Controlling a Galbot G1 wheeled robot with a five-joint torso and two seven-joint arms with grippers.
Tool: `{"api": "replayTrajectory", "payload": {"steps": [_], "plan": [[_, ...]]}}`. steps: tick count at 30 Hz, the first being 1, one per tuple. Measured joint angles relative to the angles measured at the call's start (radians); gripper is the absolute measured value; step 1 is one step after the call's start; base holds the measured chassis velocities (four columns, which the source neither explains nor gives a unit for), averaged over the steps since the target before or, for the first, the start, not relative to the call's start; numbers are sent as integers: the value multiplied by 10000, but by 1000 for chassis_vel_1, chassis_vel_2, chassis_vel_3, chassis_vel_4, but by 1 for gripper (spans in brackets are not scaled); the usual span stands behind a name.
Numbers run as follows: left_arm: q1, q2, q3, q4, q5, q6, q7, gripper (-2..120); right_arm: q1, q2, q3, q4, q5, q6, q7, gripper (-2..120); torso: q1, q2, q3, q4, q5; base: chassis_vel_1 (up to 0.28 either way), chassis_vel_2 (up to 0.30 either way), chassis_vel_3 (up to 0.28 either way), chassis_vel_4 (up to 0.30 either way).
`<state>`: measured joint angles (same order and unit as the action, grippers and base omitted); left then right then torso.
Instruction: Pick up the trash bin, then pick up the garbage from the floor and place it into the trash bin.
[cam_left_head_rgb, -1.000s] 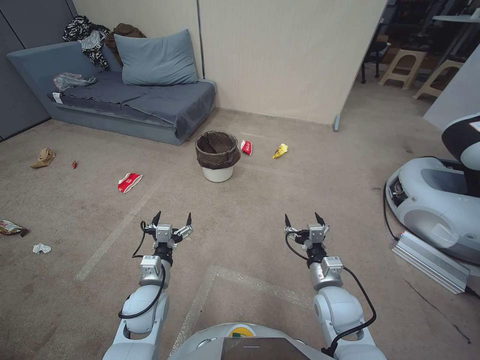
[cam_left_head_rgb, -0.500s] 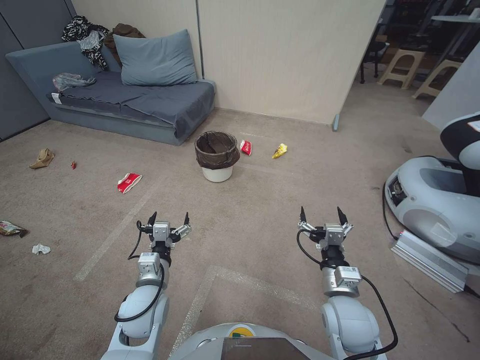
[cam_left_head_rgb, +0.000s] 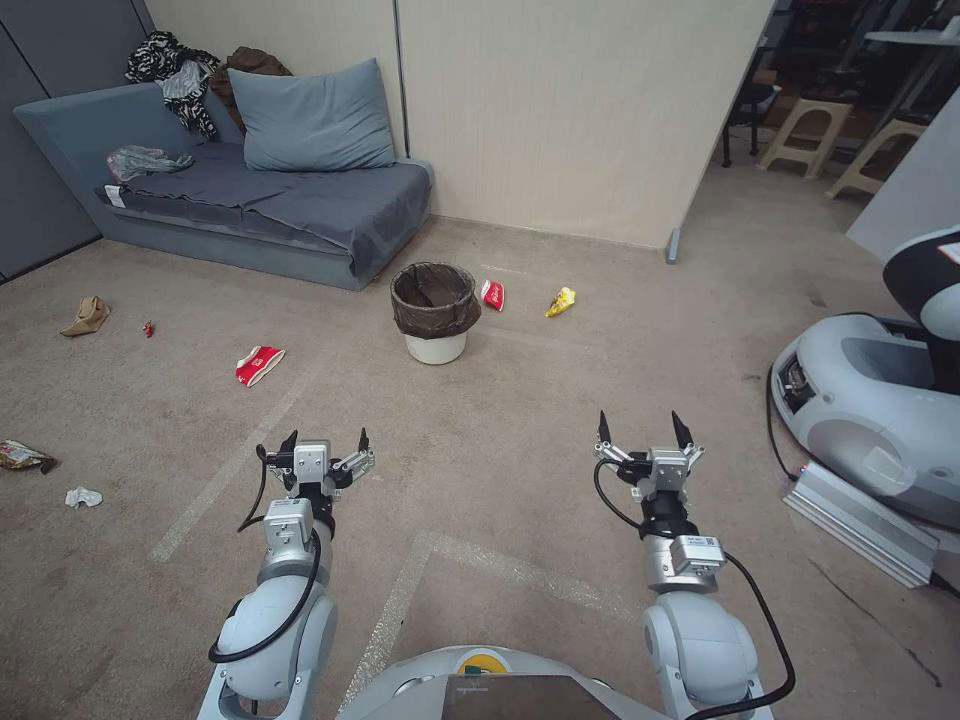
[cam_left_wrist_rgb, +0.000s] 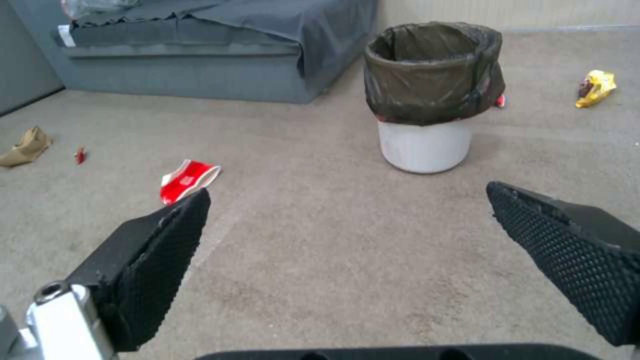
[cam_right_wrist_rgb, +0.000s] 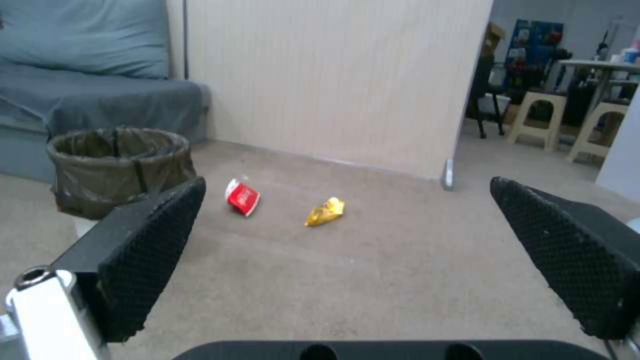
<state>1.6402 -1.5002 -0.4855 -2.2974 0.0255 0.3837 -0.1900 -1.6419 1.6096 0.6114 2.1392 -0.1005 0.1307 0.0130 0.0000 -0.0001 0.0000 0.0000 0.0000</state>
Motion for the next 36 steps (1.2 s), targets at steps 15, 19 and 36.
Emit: {"api": "replayTrajectory", "payload": {"steps": [15, 19, 36], "plan": [[16, -1, -13, 36, 37, -145, 23, 100, 28, -10, 71, -193, 181, 212, -278, 100, -1, 0, -1, -1, 1, -9, 9, 8, -9], [13, -3, -10, 62, 38, -172, 35, 100, 40, -12, 83, -295, 160, 237, -313, 100, 0, 1, 0, 0, 0, -124, 127, 124, -130], [0, -15, 10, 92, 39, -214, 63, 100, 74, -15, 120, -391, 0, 276, -328, 100, 0, 0, 1, 2, 4, -268, 262, 263, -261]]}}
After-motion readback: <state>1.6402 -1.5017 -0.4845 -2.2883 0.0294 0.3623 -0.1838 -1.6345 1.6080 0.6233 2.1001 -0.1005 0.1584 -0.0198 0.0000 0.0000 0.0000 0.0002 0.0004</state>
